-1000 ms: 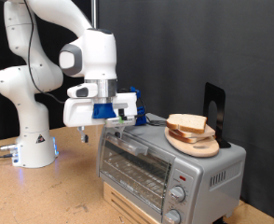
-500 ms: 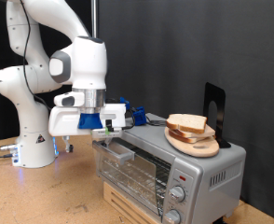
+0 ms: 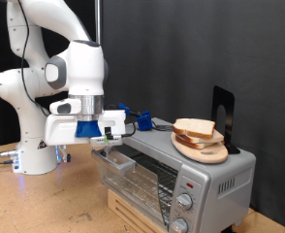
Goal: Make a piece of toast with the oven
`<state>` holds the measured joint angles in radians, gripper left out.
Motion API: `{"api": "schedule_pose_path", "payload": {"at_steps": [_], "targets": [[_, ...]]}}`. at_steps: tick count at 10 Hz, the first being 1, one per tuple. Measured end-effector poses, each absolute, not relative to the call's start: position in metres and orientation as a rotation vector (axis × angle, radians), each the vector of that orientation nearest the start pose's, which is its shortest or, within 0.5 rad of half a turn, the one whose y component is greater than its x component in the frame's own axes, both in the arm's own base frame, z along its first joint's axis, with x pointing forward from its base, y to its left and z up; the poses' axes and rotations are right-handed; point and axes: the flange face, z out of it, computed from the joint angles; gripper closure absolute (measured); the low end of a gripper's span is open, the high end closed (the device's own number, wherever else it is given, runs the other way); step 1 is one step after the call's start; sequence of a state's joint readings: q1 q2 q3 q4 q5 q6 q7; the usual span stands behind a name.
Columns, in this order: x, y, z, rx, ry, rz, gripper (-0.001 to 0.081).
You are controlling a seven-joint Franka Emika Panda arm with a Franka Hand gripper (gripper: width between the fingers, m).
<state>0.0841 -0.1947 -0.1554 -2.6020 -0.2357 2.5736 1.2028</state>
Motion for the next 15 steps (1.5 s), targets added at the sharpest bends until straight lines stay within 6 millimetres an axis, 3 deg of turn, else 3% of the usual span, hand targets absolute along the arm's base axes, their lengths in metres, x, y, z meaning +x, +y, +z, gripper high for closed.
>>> {"api": "schedule_pose_path", "payload": {"at_steps": [3, 6, 9, 15], "targets": [[0.447, -0.036, 0.339, -2.625, 1.696, -0.327, 0.0001], [0.465, -0.04, 0.337, -2.58, 1.766, -0.334, 0.0001], [0.479, -0.048, 0.326, -2.588, 1.804, -0.326, 0.0001], [0.47, -0.079, 0.301, -2.665, 1.819, -0.319, 0.0001]]}}
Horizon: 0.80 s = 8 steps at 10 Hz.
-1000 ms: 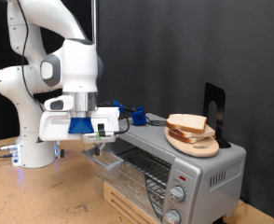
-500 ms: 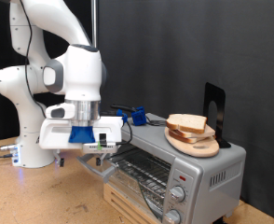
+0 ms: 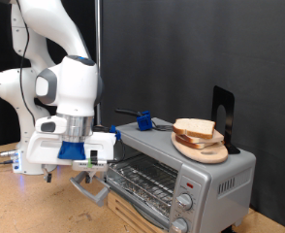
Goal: Make a piece of toast with the oven
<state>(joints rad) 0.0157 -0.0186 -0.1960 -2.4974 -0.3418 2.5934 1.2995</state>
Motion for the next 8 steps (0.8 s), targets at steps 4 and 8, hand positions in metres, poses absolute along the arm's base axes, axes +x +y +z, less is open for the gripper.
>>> {"api": "schedule_pose_path", "payload": {"at_steps": [4, 8], "targets": [[0.472, -0.093, 0.282, -2.65, 1.907, -0.297, 0.0001], [0.477, -0.107, 0.247, -2.648, 2.028, -0.275, 0.0001]]}}
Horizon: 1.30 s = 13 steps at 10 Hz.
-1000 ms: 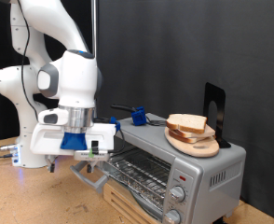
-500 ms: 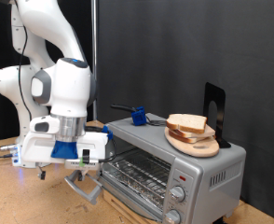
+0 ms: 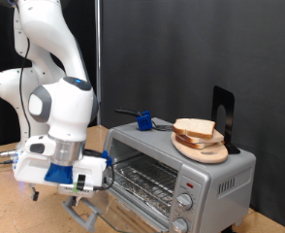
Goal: Make a piece of toast with the oven
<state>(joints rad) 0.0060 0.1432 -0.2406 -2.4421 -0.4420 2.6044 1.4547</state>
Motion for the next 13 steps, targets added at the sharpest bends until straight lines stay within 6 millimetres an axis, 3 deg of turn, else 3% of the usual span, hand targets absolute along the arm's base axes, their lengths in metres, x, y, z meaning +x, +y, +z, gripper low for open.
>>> {"api": "schedule_pose_path", "payload": {"at_steps": [2, 4, 6, 9, 13], "targets": [[0.477, -0.108, 0.224, -2.658, 2.079, -0.315, 0.0001], [0.476, -0.091, 0.196, -2.677, 2.089, -0.341, 0.0001], [0.476, -0.084, 0.187, -2.695, 2.055, -0.332, 0.0001], [0.468, -0.08, 0.196, -2.678, 1.963, -0.244, 0.0001], [0.462, -0.077, 0.249, -2.527, 1.784, -0.095, 0.0001]]}}
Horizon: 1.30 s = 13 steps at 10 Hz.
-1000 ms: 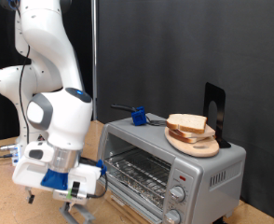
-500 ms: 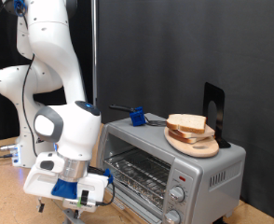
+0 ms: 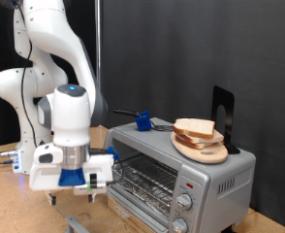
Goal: Make a piece of toast with the oven
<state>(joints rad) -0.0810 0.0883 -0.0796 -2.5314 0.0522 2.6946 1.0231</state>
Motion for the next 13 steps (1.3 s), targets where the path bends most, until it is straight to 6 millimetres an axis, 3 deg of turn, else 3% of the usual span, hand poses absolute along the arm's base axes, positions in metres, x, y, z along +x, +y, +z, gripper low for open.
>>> {"api": "schedule_pose_path", "payload": {"at_steps": [2, 4, 5, 9, 13], "targets": [[0.457, -0.077, 0.276, -2.497, 1.725, -0.096, 0.0001], [0.457, -0.075, 0.274, -2.468, 1.683, -0.069, 0.0001], [0.459, -0.071, 0.282, -2.421, 1.57, -0.045, 0.0001], [0.454, -0.051, 0.342, -2.267, 1.135, 0.042, 0.0001], [0.443, -0.034, 0.402, -2.241, 1.028, 0.059, 0.0001]]}}
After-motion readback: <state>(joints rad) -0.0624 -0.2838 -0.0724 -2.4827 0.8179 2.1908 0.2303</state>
